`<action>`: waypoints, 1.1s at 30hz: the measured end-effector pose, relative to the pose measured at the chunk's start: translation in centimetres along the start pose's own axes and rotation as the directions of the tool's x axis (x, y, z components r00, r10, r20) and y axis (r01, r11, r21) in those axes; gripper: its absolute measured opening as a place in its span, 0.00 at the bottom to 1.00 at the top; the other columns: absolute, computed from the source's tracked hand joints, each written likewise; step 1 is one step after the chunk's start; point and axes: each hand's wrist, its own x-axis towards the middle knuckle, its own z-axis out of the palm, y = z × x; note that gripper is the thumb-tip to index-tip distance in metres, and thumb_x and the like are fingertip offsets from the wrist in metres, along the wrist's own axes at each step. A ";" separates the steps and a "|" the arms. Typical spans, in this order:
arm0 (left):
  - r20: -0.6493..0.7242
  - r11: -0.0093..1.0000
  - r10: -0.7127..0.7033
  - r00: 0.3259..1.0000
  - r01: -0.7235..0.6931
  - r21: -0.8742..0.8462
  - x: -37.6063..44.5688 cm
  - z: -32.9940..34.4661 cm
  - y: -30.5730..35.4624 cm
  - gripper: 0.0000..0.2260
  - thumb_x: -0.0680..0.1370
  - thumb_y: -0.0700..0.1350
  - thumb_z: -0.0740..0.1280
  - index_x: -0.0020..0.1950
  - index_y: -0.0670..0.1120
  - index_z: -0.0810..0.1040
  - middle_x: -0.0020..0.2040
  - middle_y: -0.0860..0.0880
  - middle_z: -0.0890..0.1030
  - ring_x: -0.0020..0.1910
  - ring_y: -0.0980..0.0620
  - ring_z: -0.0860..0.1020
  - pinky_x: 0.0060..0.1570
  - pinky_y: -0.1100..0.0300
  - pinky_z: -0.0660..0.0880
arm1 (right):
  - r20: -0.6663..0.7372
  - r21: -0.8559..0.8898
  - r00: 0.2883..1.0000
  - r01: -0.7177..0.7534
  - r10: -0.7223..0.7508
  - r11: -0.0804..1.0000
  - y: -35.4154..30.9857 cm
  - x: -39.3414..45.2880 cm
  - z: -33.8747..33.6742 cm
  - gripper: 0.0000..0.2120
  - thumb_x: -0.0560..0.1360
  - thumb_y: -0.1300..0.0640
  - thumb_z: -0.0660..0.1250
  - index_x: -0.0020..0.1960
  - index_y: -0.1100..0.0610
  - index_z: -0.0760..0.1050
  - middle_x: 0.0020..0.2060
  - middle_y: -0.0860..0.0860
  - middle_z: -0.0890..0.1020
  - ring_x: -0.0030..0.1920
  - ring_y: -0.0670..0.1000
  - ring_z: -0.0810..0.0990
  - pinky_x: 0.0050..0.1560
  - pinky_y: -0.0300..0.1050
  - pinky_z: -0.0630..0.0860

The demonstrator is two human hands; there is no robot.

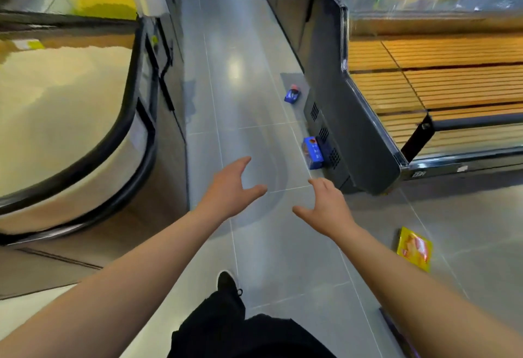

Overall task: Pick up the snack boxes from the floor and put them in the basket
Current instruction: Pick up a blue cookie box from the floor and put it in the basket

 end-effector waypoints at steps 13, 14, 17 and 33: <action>0.120 0.996 0.087 0.989 -0.087 -0.005 25.3 -4.7 -1.4 0.36 0.74 0.56 0.70 0.77 0.50 0.58 0.76 0.50 0.63 0.74 0.51 0.62 0.70 0.58 0.59 | 0.012 0.104 0.988 -0.154 0.154 0.982 -4.9 21.6 -2.1 0.38 0.71 0.43 0.70 0.75 0.55 0.60 0.71 0.51 0.65 0.71 0.55 0.65 0.68 0.48 0.66; 0.122 0.996 0.083 0.989 -0.084 0.004 27.7 -4.6 -1.7 0.36 0.74 0.56 0.70 0.77 0.50 0.58 0.76 0.51 0.63 0.74 0.51 0.62 0.70 0.58 0.59 | 0.019 0.100 0.987 -0.158 0.157 0.982 -4.8 24.0 -2.2 0.38 0.71 0.43 0.70 0.75 0.55 0.60 0.72 0.51 0.65 0.71 0.55 0.64 0.68 0.48 0.66; 0.123 0.996 0.061 0.991 -0.068 0.055 34.2 -4.2 -2.2 0.36 0.73 0.57 0.70 0.77 0.50 0.58 0.76 0.51 0.63 0.74 0.50 0.63 0.70 0.57 0.60 | 0.026 0.106 0.985 -0.170 0.169 0.980 -3.9 30.7 -2.7 0.38 0.71 0.42 0.69 0.75 0.55 0.60 0.72 0.51 0.65 0.71 0.54 0.64 0.68 0.48 0.66; 0.106 0.980 -0.097 0.990 0.077 0.183 65.9 -7.3 -3.0 0.36 0.74 0.58 0.67 0.77 0.48 0.57 0.77 0.47 0.60 0.75 0.46 0.60 0.73 0.52 0.59 | 0.135 -0.085 0.991 0.006 0.005 0.996 -3.1 67.0 -11.4 0.38 0.73 0.40 0.68 0.75 0.56 0.61 0.74 0.53 0.65 0.73 0.55 0.63 0.72 0.48 0.61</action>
